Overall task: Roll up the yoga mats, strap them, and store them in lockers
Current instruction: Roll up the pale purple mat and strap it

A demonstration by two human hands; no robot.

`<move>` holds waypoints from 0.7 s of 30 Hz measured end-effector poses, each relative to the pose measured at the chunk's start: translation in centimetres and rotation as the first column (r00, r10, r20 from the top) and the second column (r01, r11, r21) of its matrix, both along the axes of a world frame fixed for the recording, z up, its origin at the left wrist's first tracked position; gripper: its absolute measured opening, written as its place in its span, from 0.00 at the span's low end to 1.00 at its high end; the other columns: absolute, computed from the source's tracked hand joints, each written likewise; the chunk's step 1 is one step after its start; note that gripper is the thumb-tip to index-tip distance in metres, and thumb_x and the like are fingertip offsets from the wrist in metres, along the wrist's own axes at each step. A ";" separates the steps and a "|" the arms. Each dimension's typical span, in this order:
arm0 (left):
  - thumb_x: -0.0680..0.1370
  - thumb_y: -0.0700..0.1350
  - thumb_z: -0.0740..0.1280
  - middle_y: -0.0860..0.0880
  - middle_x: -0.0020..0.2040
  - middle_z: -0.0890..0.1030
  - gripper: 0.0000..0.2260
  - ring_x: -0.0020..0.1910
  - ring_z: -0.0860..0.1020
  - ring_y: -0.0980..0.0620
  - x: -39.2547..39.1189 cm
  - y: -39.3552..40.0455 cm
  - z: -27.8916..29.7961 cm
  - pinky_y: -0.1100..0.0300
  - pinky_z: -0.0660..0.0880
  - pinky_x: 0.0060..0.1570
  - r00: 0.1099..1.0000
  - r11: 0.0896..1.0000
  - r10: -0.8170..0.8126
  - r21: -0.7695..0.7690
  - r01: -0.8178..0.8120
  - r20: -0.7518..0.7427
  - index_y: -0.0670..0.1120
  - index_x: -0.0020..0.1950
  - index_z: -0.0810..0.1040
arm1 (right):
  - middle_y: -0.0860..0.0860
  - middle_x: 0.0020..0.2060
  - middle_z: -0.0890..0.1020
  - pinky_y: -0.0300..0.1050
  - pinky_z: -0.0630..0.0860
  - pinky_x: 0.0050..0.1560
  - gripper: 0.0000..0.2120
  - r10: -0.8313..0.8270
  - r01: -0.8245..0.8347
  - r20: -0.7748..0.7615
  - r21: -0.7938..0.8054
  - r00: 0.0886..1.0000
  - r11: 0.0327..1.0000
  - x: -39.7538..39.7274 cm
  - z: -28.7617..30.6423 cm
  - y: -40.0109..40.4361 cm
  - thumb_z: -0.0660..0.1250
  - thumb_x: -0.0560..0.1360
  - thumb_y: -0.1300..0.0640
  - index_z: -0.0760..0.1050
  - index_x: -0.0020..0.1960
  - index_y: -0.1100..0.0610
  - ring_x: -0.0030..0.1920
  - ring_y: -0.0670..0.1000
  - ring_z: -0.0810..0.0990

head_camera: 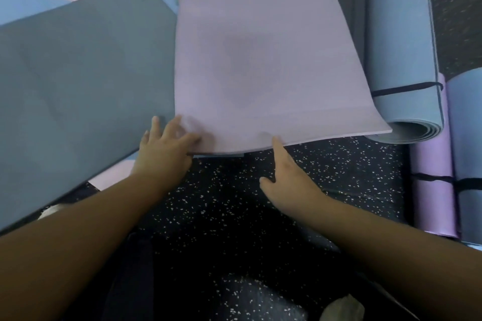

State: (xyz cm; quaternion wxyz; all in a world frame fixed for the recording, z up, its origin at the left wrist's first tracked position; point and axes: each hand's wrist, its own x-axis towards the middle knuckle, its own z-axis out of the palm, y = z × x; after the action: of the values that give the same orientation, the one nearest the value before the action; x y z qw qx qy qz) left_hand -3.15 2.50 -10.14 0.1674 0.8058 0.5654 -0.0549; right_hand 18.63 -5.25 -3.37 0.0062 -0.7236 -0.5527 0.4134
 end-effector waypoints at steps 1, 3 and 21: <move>0.77 0.43 0.64 0.44 0.78 0.53 0.24 0.76 0.46 0.35 0.5 -0.1 0.1 0.39 0.51 0.72 0.999 1.000 -0.024 0.013 0.025 -0.026 0.54 0.73 0.65 | 0.46 0.78 0.48 0.45 0.70 0.59 0.39 0.001 -0.001 0.007 -0.007 1.000 1.000 0.1 0.0 0.1 0.60 0.79 0.57 0.36 0.78 0.51 0.67 0.54 0.71; 0.76 0.43 0.66 0.44 0.77 0.56 0.26 0.77 0.49 0.37 1.7 0.0 0.4 0.38 0.50 0.72 0.994 0.989 -0.110 0.096 0.111 -0.010 0.50 0.73 0.65 | 0.50 0.77 0.56 0.47 0.71 0.58 0.38 -0.005 0.005 0.010 0.000 1.000 1.000 0.2 -0.2 0.3 0.61 0.78 0.57 0.39 0.78 0.50 0.64 0.55 0.73; 0.70 0.33 0.59 0.48 0.51 0.80 0.19 0.51 0.76 0.43 4.8 0.0 2.8 0.55 0.64 0.50 0.917 0.899 -0.390 0.247 0.361 0.080 0.48 0.54 0.81 | 0.50 0.67 0.73 0.47 0.72 0.58 0.25 0.176 -0.172 0.087 -0.049 0.980 0.984 0.8 -1.0 0.5 0.59 0.77 0.58 0.59 0.73 0.52 0.51 0.51 0.76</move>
State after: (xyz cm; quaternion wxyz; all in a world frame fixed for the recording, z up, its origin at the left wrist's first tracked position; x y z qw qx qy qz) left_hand 1.63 2.51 -7.38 0.0963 0.9153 0.3899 0.0303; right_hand 19.43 -4.73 -4.35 -0.0704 -0.6906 -0.6049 0.3902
